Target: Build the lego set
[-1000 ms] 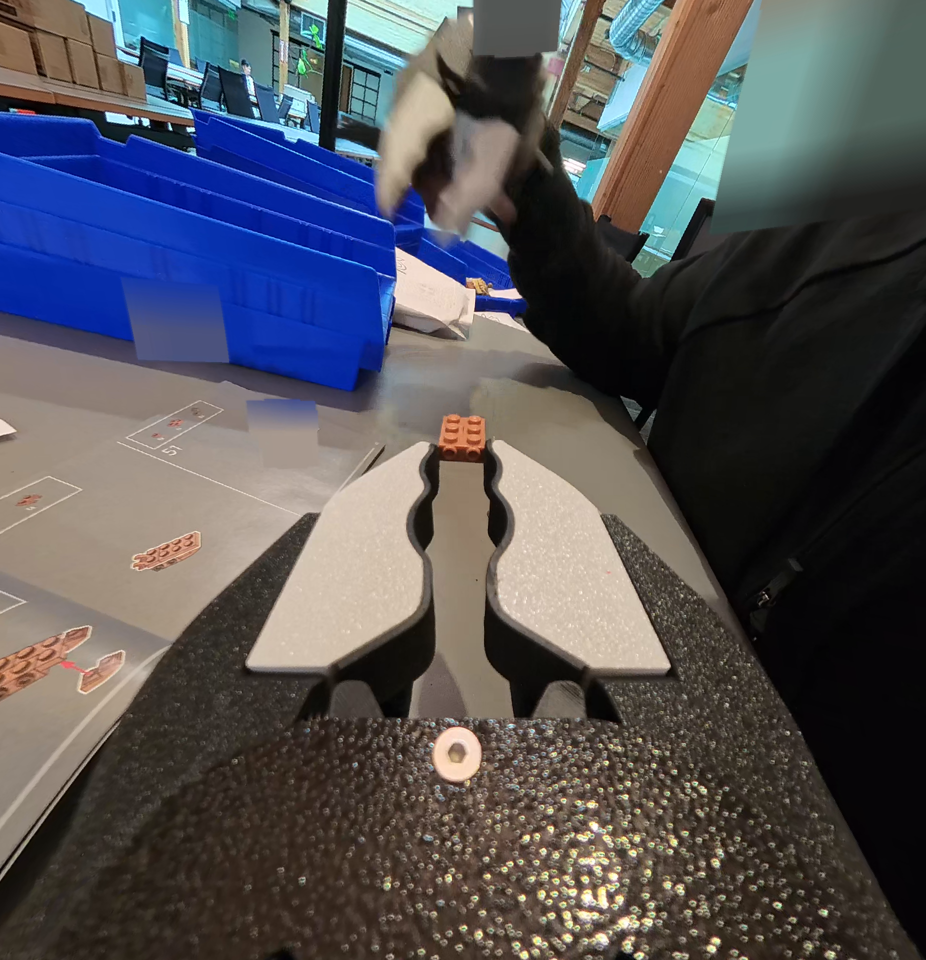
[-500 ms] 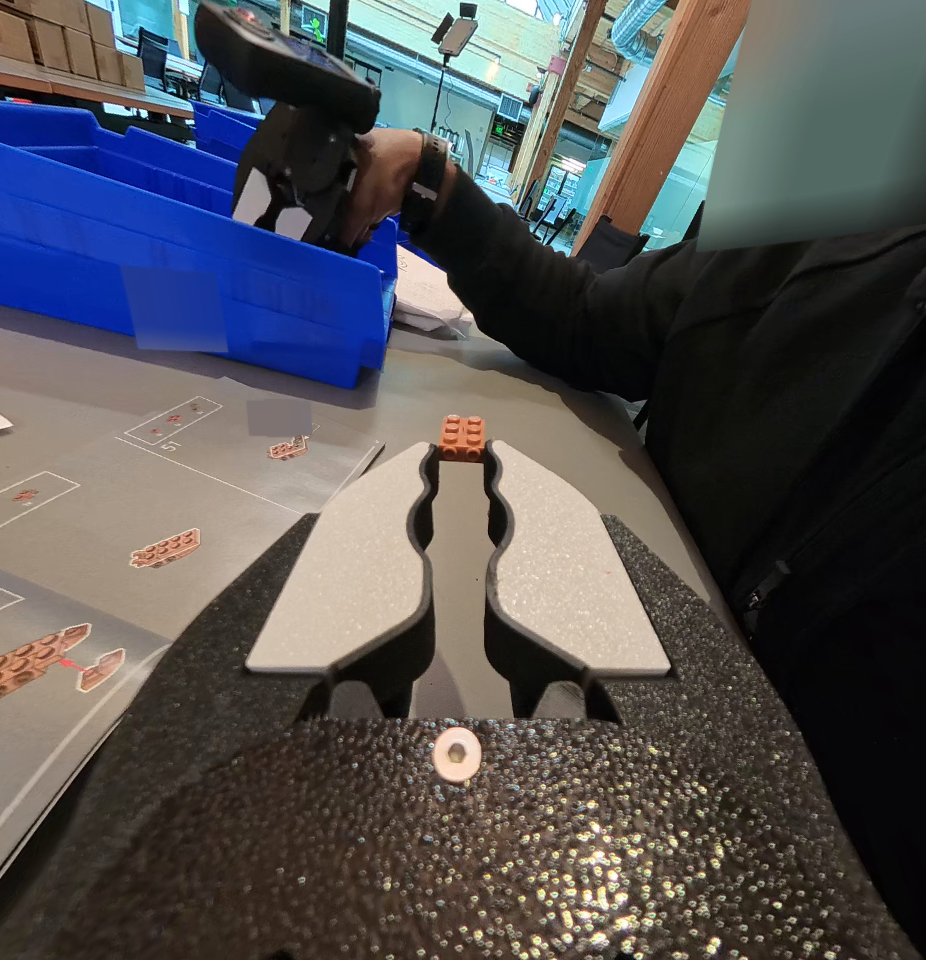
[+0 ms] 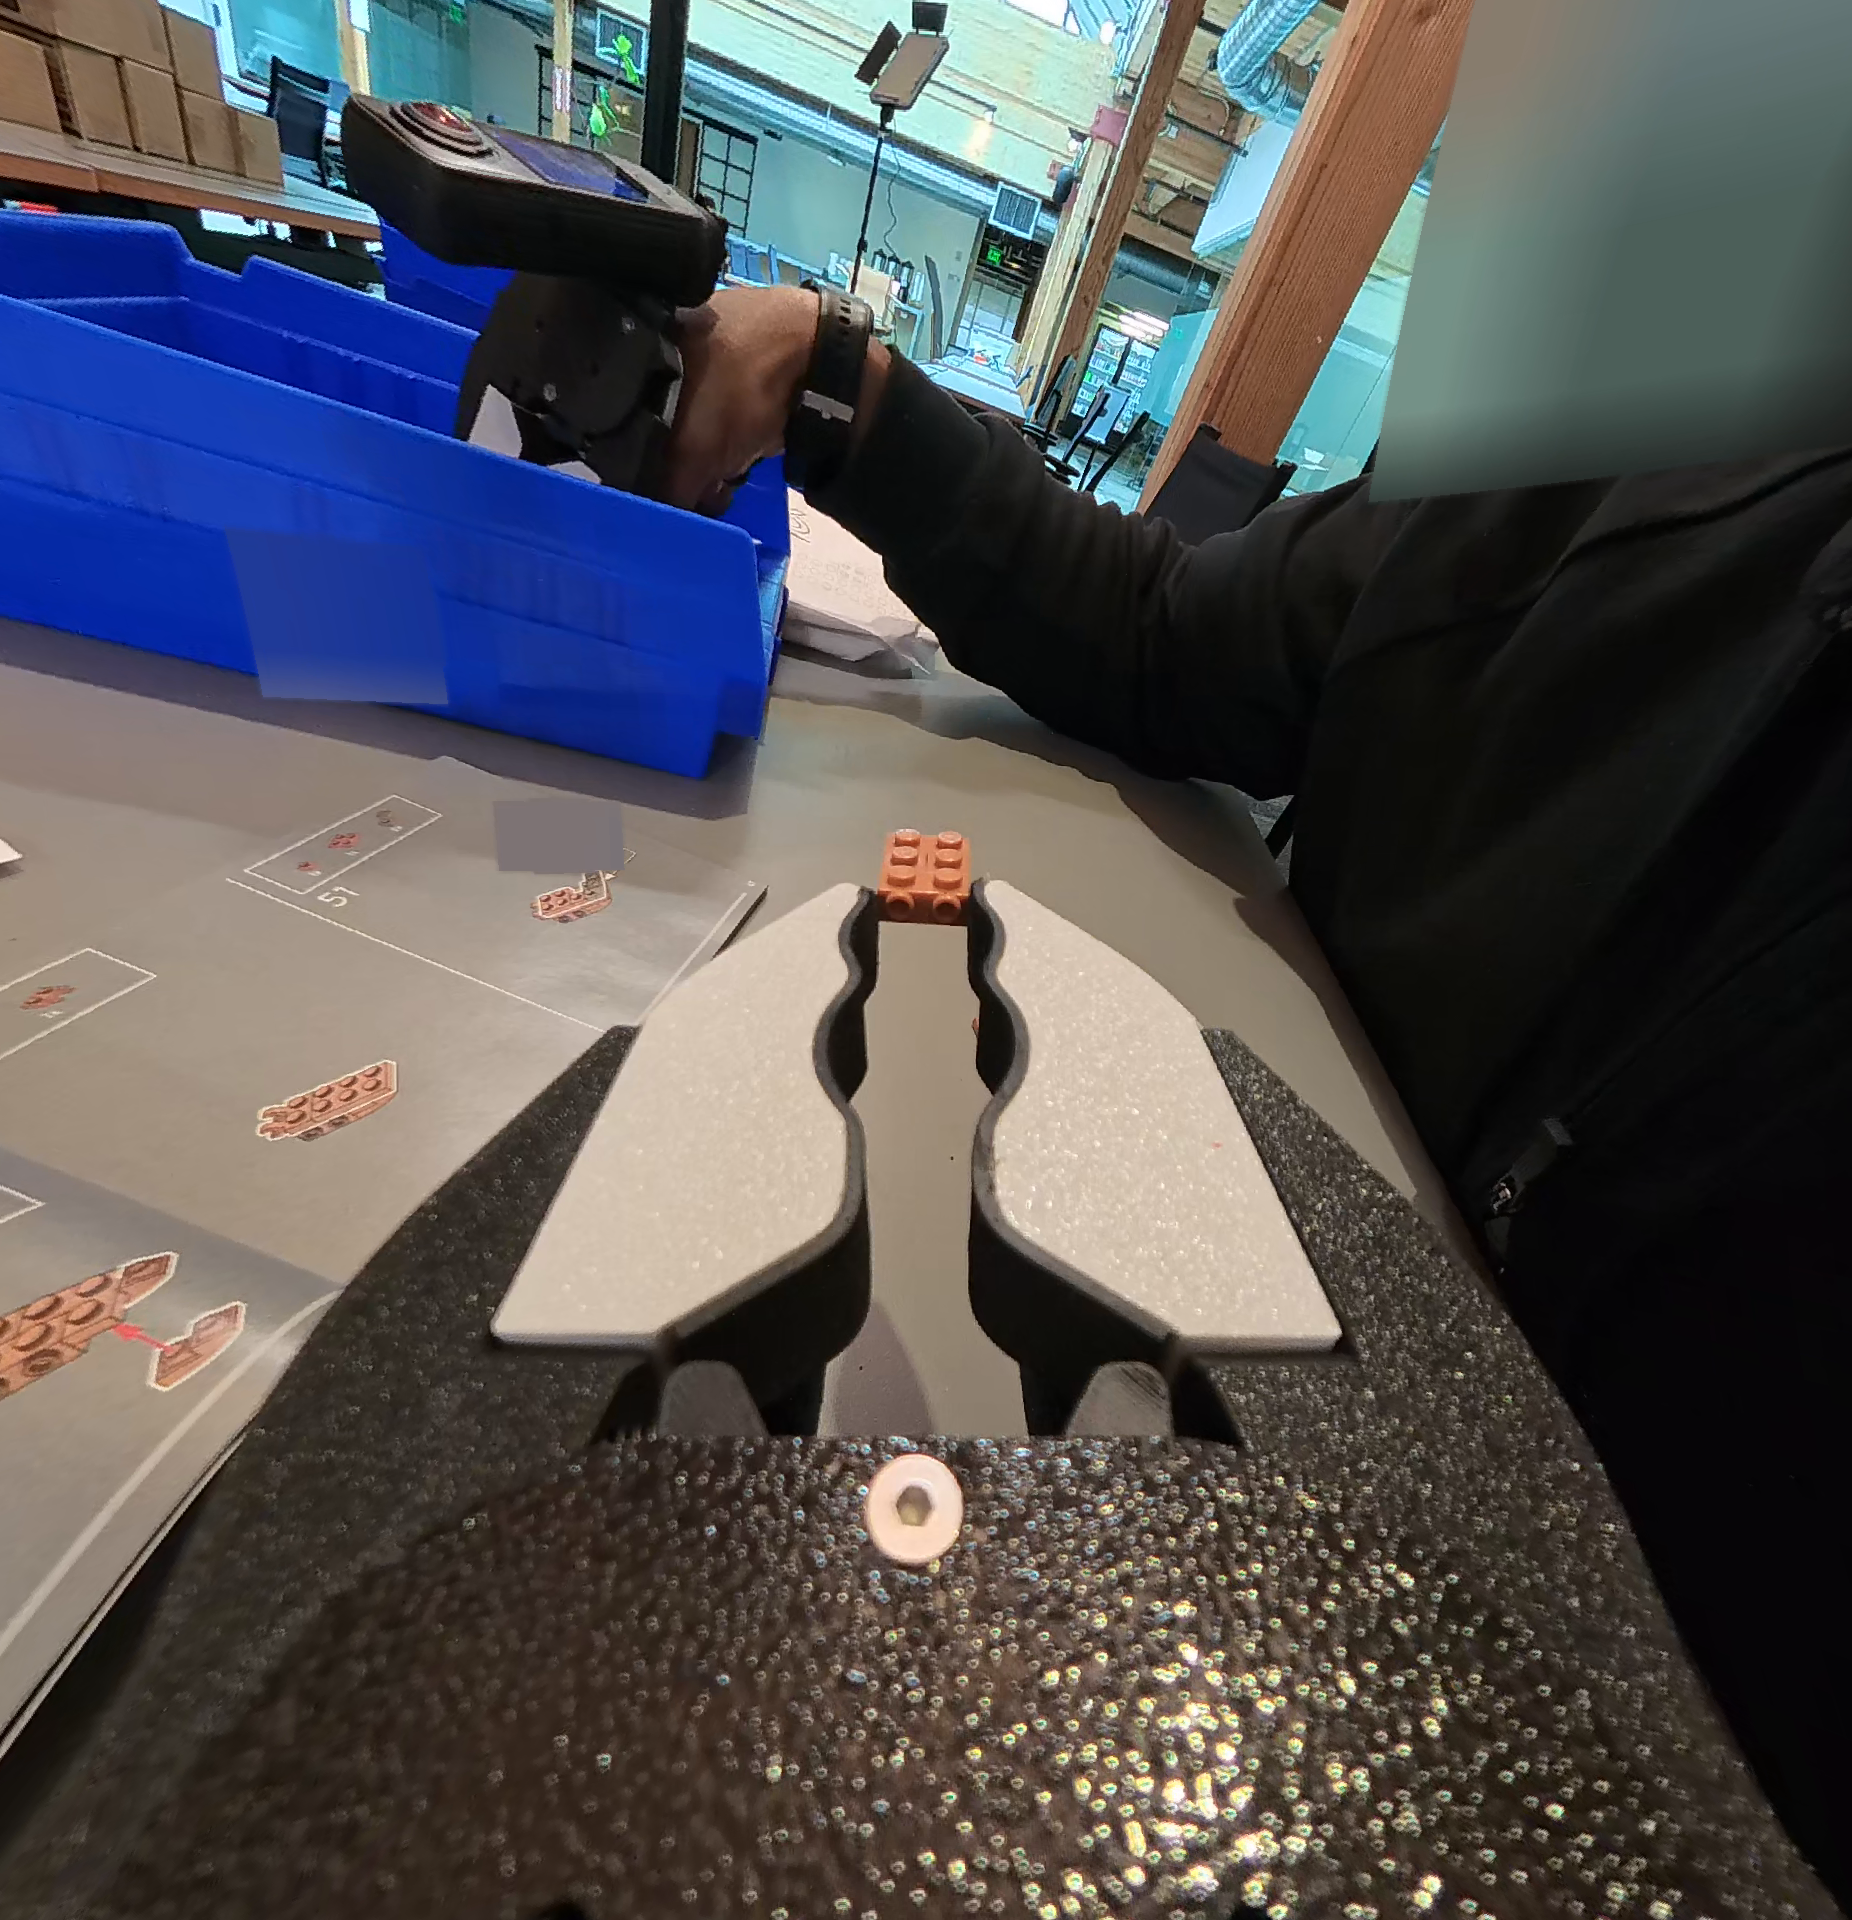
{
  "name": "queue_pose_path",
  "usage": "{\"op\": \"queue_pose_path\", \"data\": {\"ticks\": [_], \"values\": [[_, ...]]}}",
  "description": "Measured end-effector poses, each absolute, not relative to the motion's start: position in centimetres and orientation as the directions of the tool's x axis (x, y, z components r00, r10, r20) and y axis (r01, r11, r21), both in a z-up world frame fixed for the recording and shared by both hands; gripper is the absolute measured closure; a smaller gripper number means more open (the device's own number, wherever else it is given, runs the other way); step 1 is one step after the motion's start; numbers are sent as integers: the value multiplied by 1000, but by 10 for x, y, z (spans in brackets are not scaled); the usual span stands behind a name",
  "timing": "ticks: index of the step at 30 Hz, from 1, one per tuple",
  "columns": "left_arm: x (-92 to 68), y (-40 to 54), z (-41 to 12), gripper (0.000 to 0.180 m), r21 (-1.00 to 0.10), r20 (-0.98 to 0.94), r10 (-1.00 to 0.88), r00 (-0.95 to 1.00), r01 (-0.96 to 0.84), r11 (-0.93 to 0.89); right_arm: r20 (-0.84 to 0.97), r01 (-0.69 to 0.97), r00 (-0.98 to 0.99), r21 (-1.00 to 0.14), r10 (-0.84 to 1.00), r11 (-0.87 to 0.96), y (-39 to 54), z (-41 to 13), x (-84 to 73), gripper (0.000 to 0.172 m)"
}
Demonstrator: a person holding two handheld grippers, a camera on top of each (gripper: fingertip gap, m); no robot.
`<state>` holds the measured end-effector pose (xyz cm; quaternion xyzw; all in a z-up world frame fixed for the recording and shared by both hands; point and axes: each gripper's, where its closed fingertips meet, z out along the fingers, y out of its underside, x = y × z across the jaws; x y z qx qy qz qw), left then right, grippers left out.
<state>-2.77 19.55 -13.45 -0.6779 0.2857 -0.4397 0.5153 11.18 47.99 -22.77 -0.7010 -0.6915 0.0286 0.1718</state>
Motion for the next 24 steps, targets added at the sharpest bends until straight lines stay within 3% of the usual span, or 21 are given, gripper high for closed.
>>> {"op": "queue_pose_path", "data": {"ticks": [24], "values": [[-25,194,-137,165,-955,277,-846,456,37,-293,134,942,167,-314,977,-118,480,-229,112,156]]}}
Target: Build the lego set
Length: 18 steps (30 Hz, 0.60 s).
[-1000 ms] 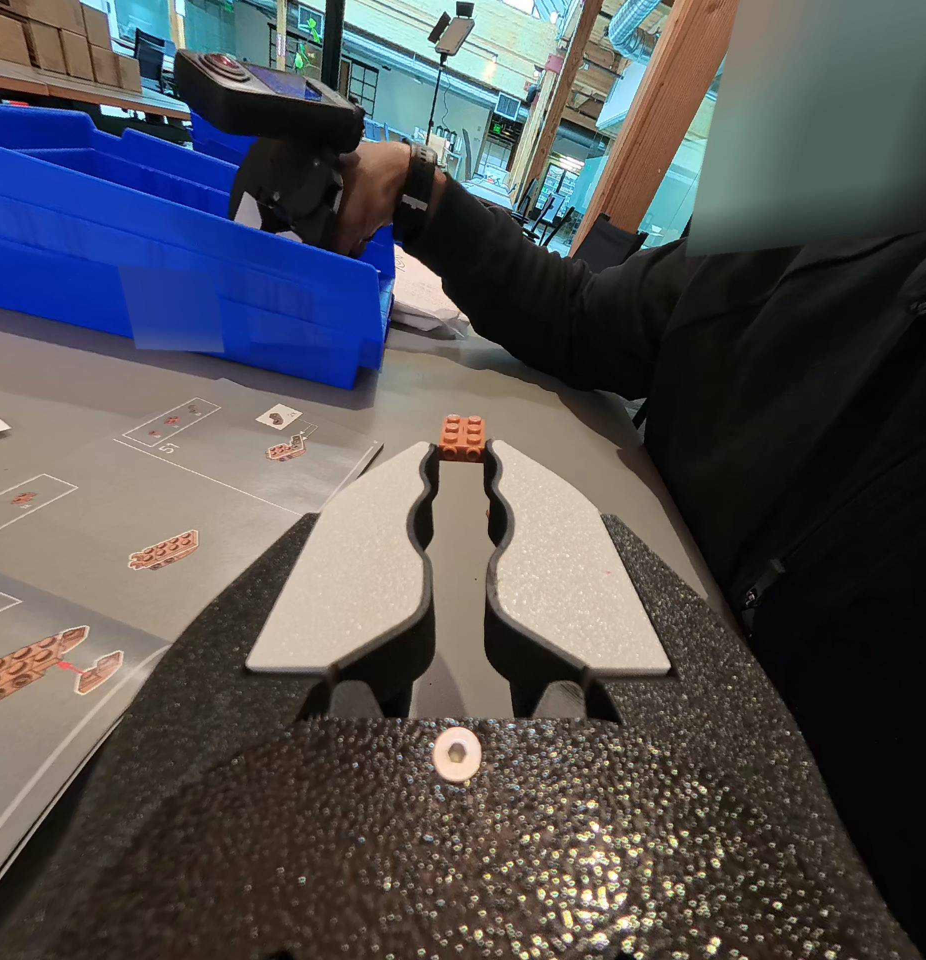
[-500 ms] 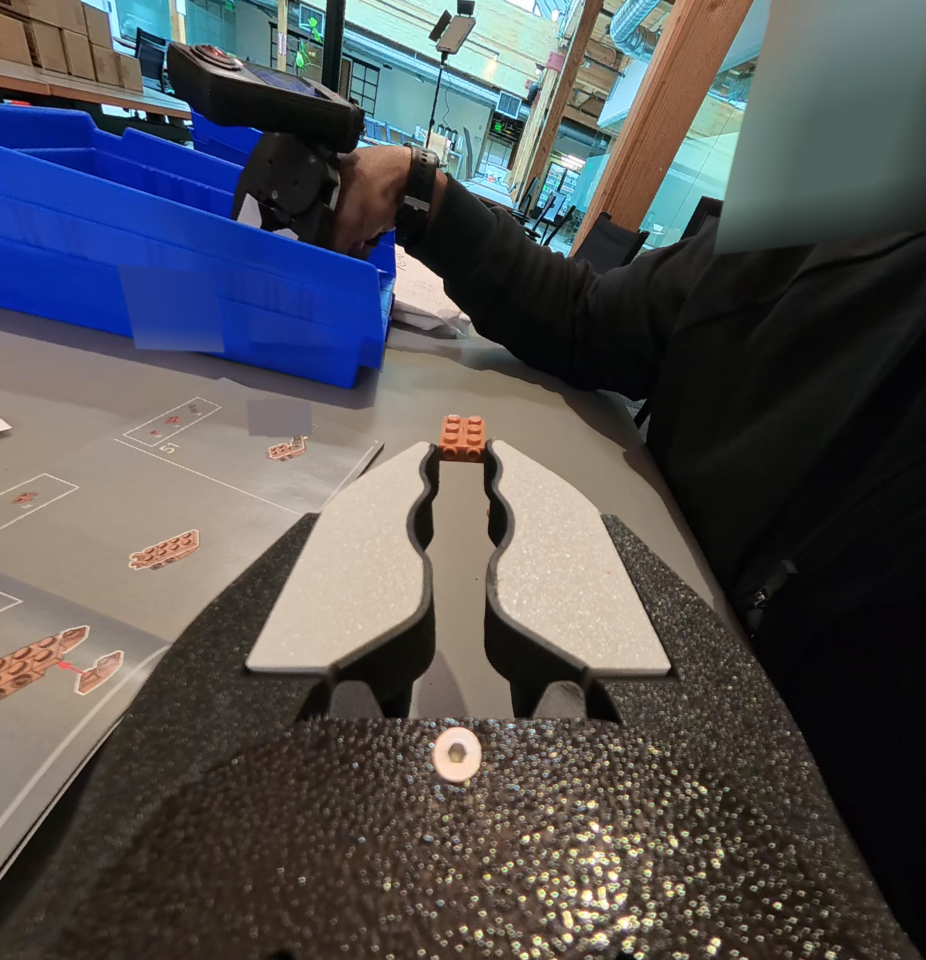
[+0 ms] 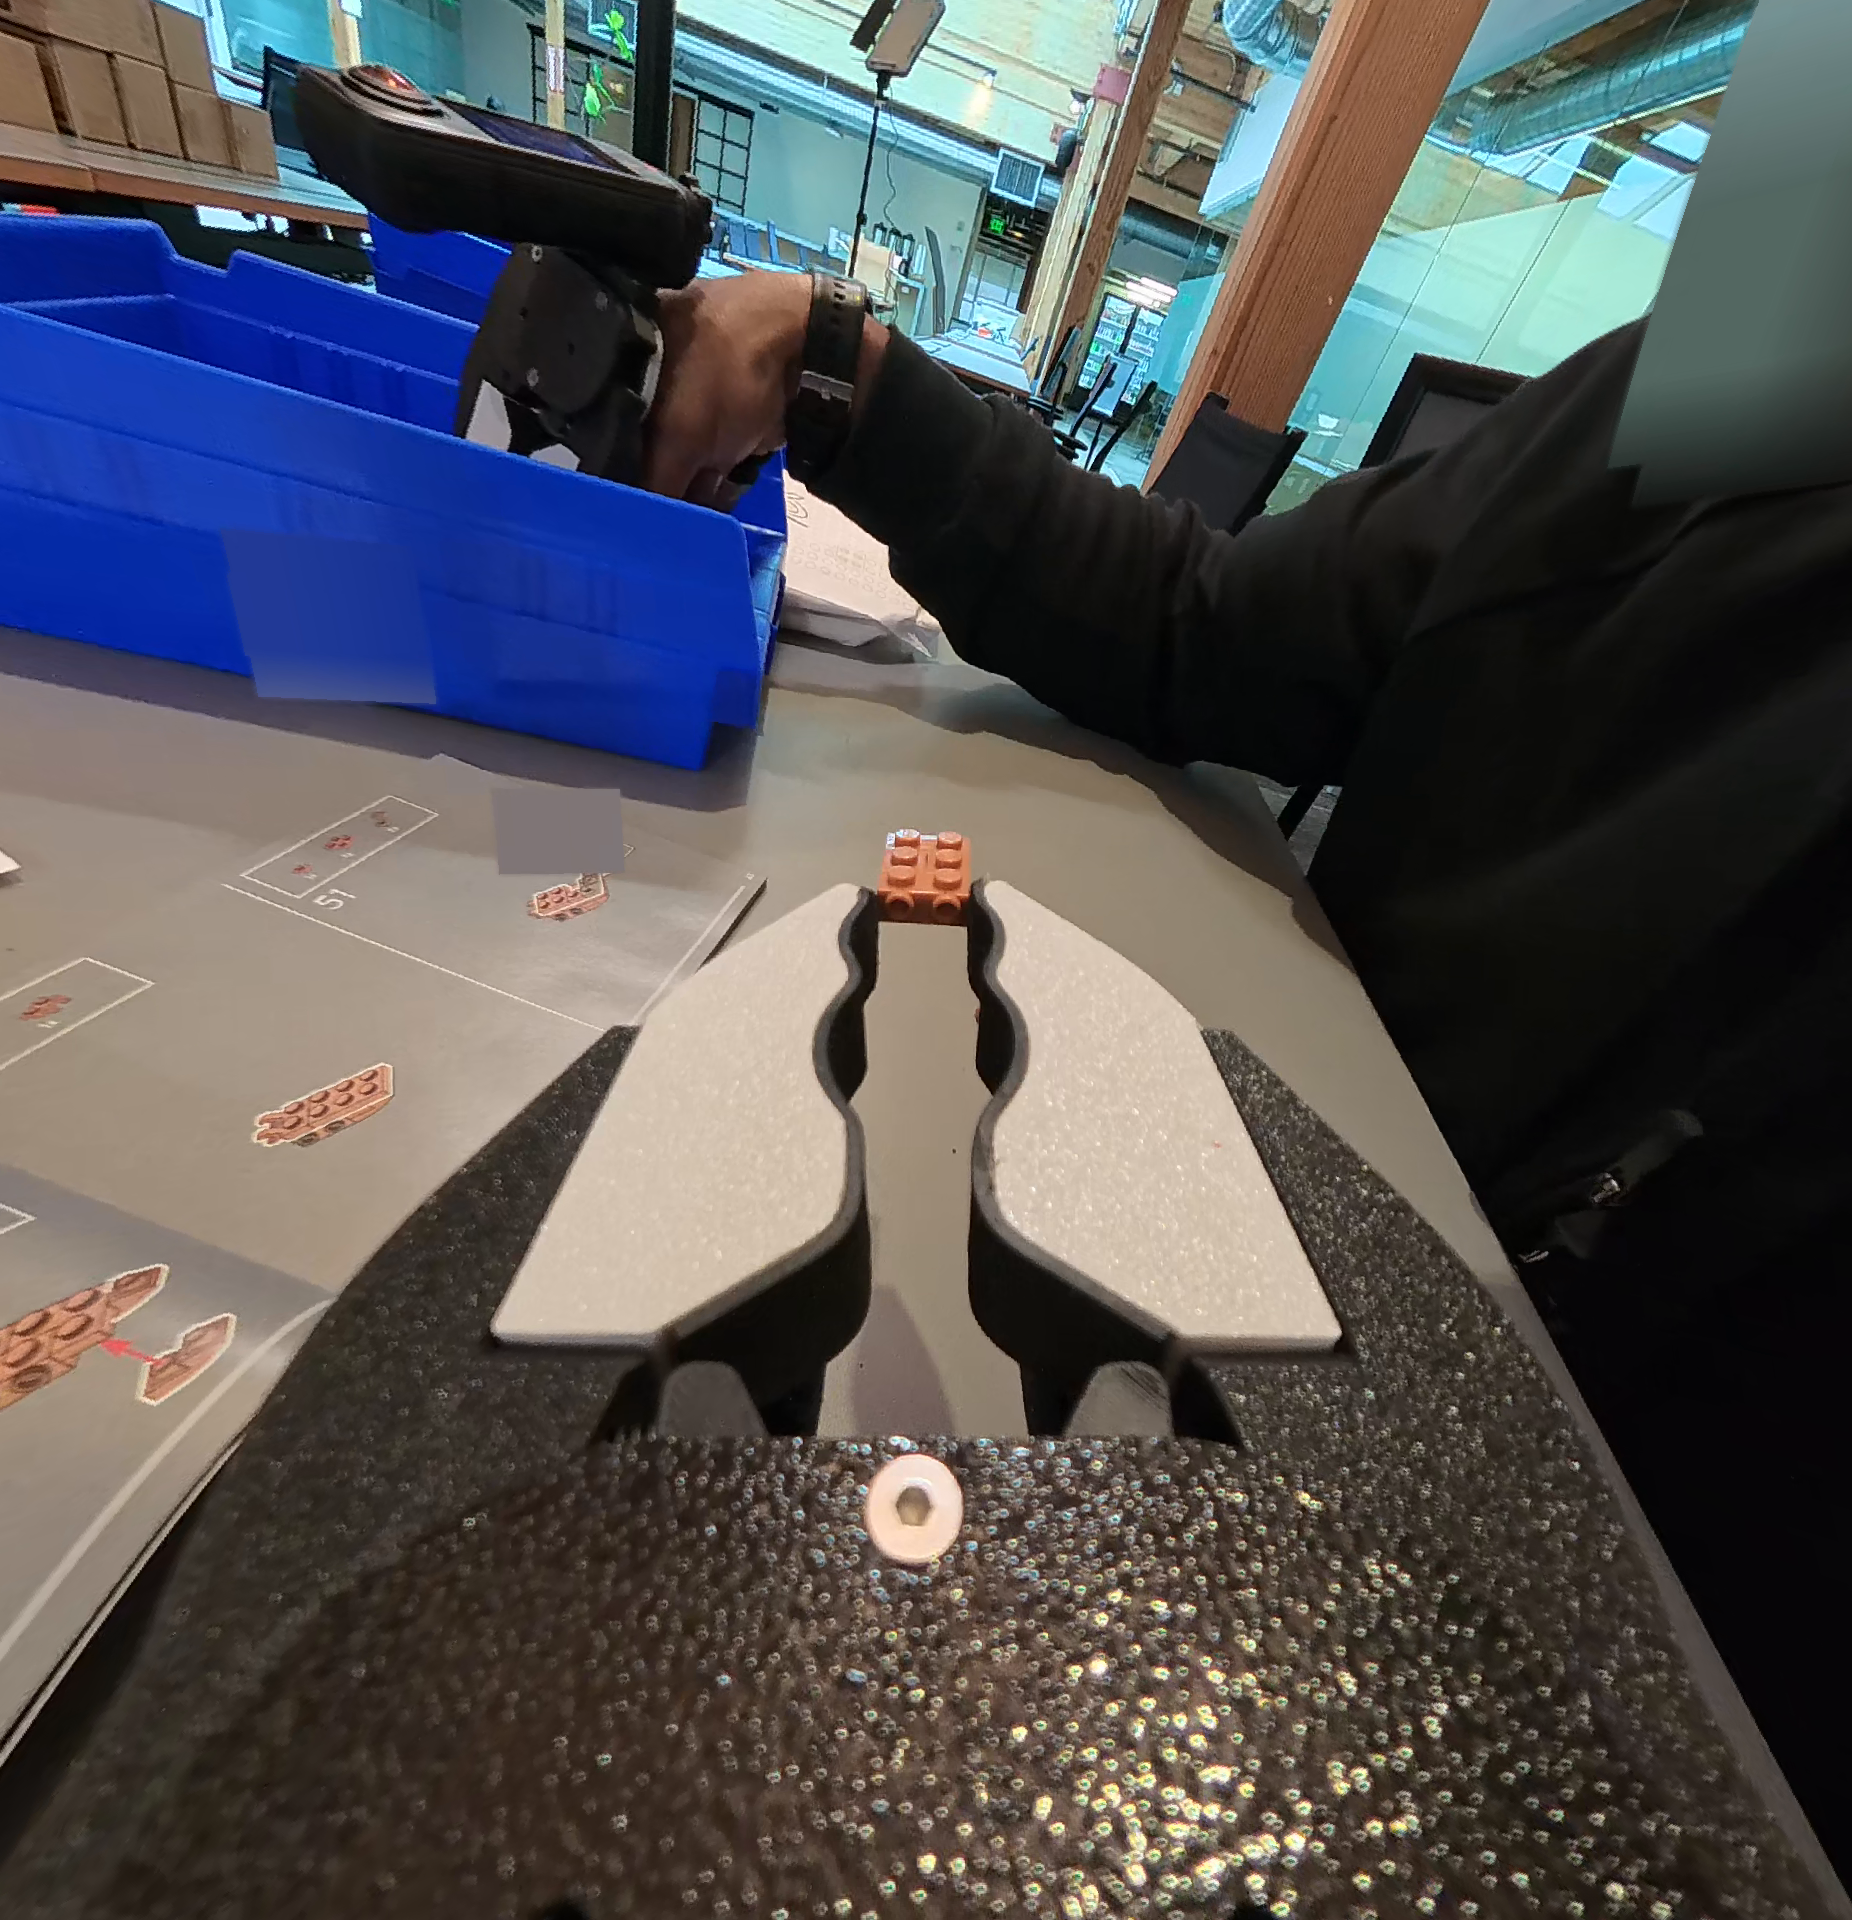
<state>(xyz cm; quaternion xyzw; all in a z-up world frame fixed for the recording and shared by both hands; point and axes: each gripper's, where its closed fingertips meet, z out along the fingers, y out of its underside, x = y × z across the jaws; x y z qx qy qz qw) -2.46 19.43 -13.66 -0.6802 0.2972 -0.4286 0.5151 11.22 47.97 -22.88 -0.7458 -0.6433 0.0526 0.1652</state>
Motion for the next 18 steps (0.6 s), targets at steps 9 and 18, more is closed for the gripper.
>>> {"op": "queue_pose_path", "data": {"ticks": [9,18], "values": [[-24,193,-136,165,-958,269,-851,450,36,-283,136,885,211,-446,968,-130,465,-195,112,157],[-24,194,-140,165,-957,260,-846,466,5,-291,161,682,-224,-679,961,273,292,-100,60,157]]}}
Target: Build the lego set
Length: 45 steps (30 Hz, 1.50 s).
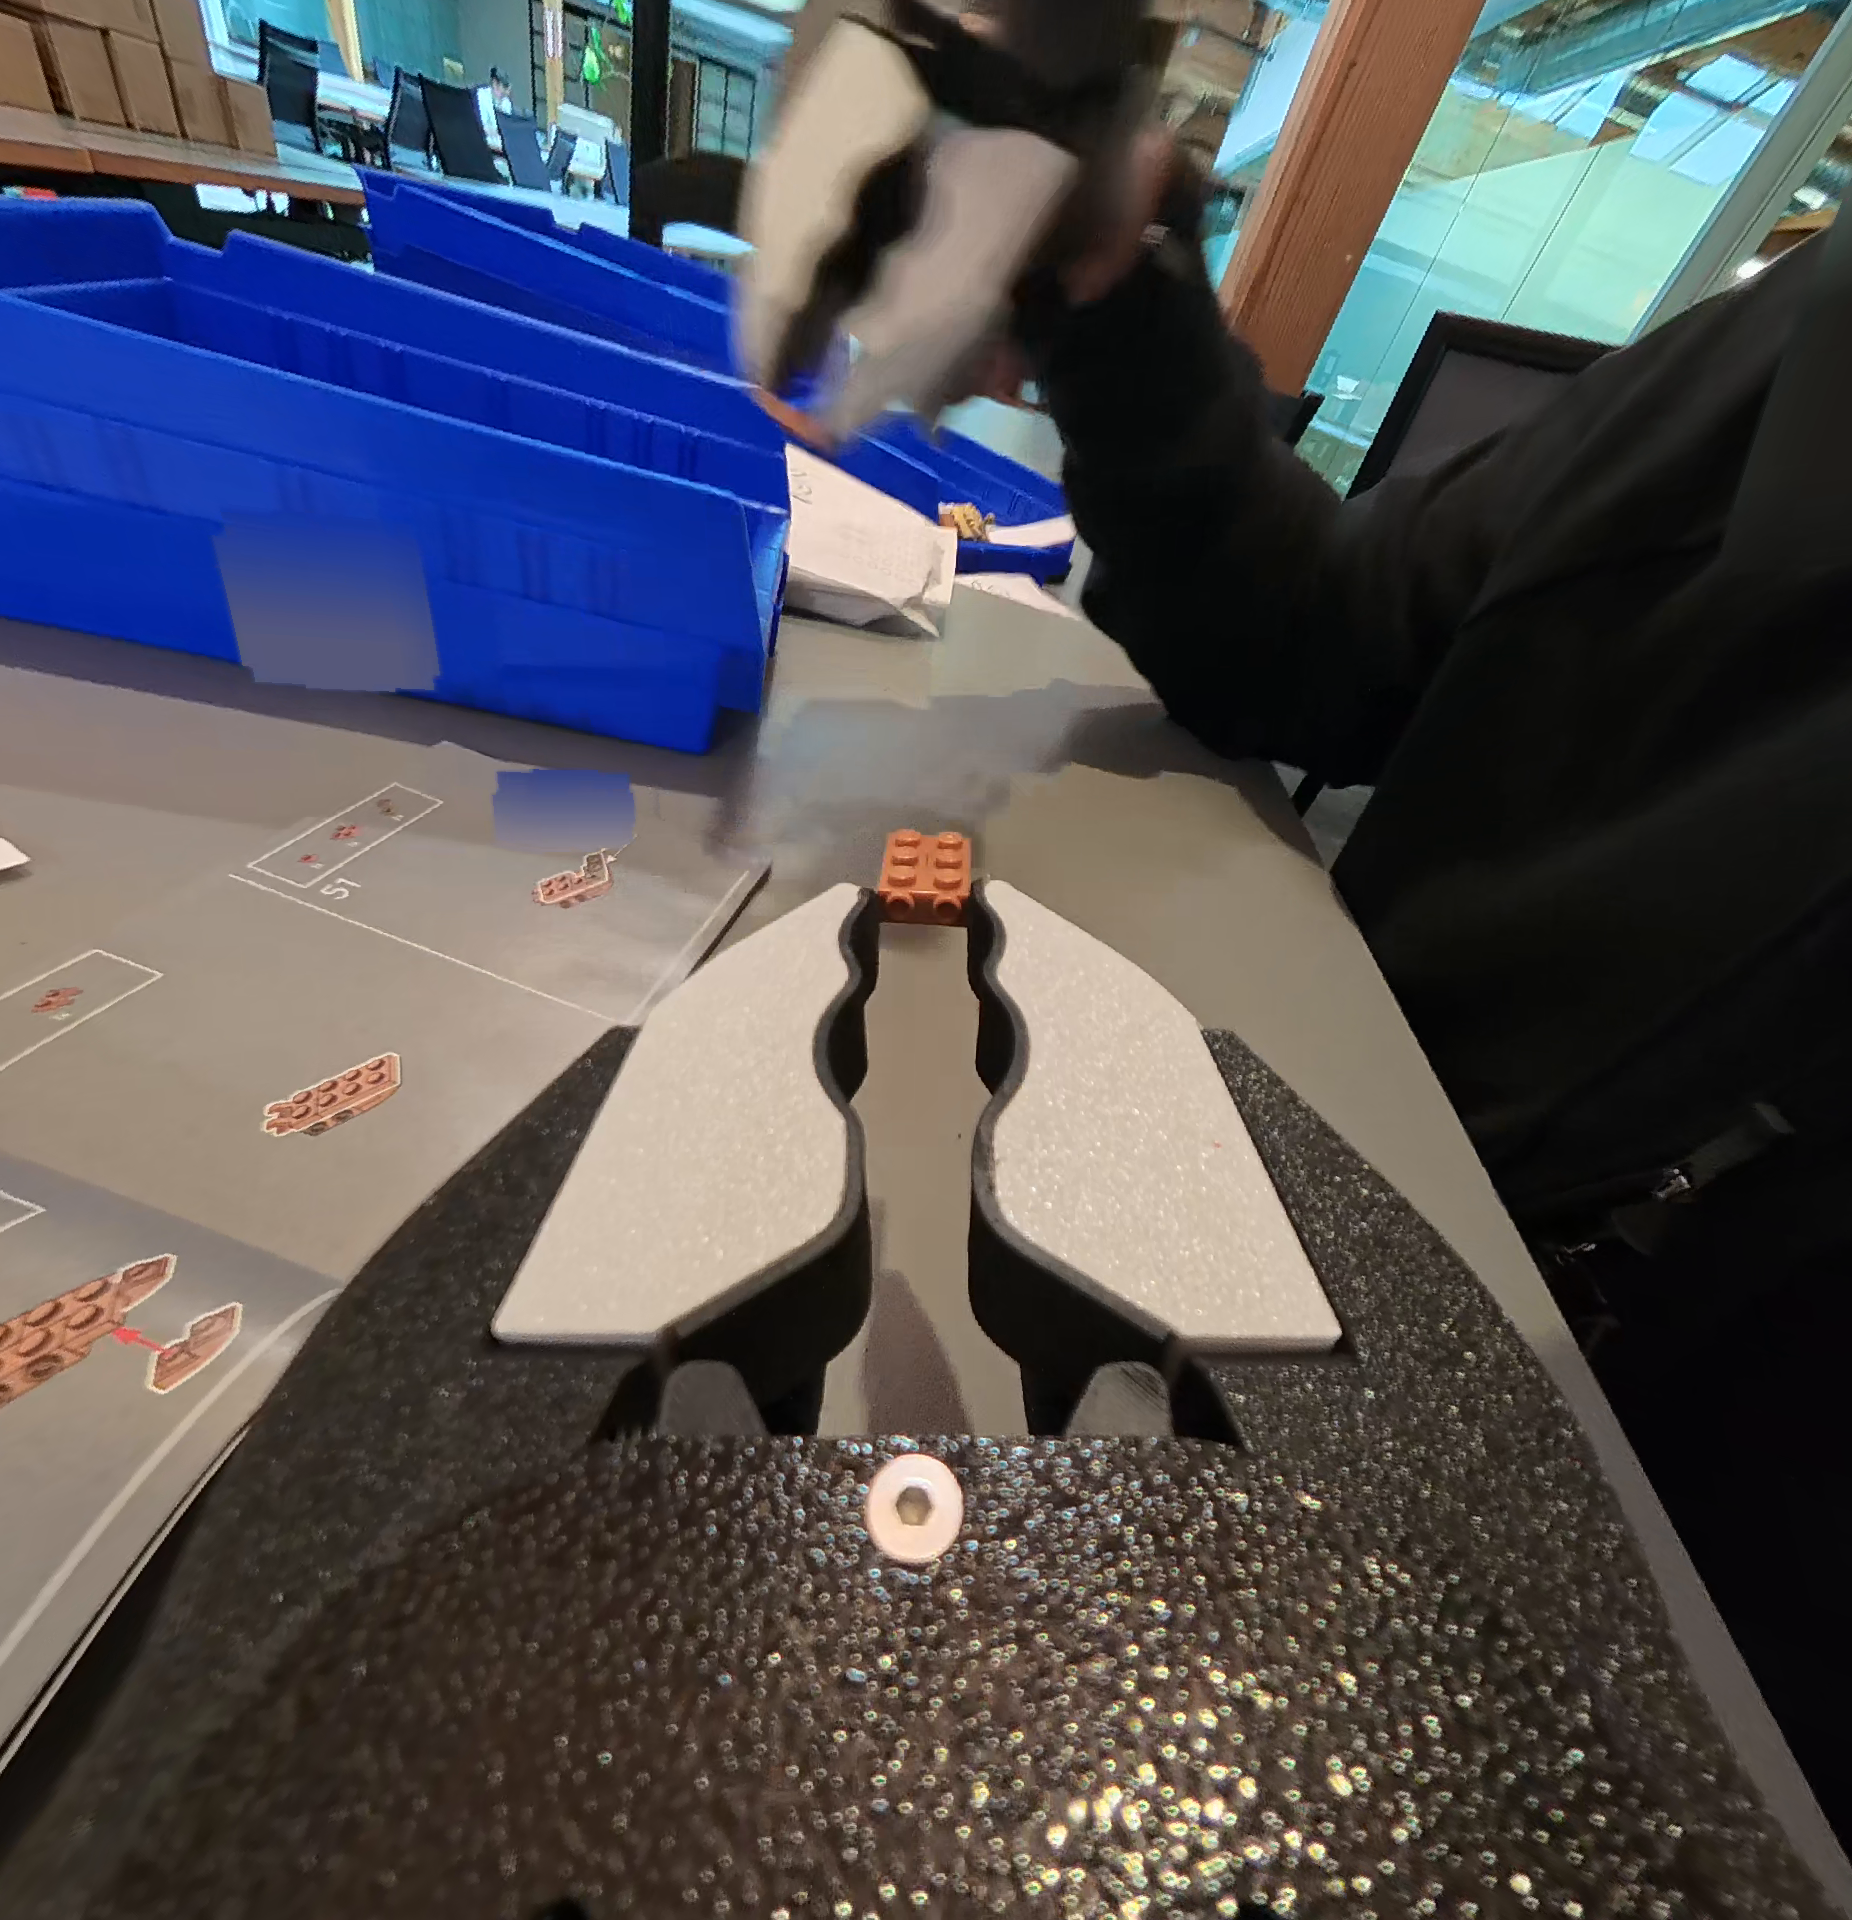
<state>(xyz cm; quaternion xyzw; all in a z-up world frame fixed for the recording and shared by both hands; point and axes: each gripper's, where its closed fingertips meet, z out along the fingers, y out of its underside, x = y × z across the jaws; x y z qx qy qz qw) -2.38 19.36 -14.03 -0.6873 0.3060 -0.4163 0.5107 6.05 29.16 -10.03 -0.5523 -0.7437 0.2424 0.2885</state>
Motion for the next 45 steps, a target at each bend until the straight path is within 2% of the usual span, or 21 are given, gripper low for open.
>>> {"op": "queue_pose_path", "data": {"ticks": [3,6,14,20,24,28,32,37,45], "values": [[-24,195,-148,165,-946,259,-832,490,-43,-320,71,658,-417,-664,906,355,223,-136,36,157],[-25,194,-162,165,-915,281,-813,510,-111,-387,2,665,-506,-636,863,391,190,-175,18,157],[-33,193,-181,165,-839,383,-748,542,-134,-527,13,665,-528,-616,849,423,183,-217,1,156],[-33,191,-183,165,-816,428,-733,528,-123,-565,29,638,-549,-632,836,440,183,-222,1,156],[-34,191,-181,165,-809,462,-724,513,-91,-581,51,604,-567,-652,822,458,182,-220,2,148],[-36,191,-169,165,-801,534,-713,454,1,-599,171,485,-523,-746,835,456,186,-196,-7,146],[-37,190,-151,165,-760,638,-690,341,139,-634,341,299,-395,-830,853,470,195,-166,-14,147],[-33,187,-141,165,-683,731,-644,227,233,-692,606,168,-245,-742,756,649,203,-150,-20,151],[-29,185,-141,165,-635,772,-608,184,251,-730,723,88,-172,-665,669,742,192,-140,-27,151]]}}
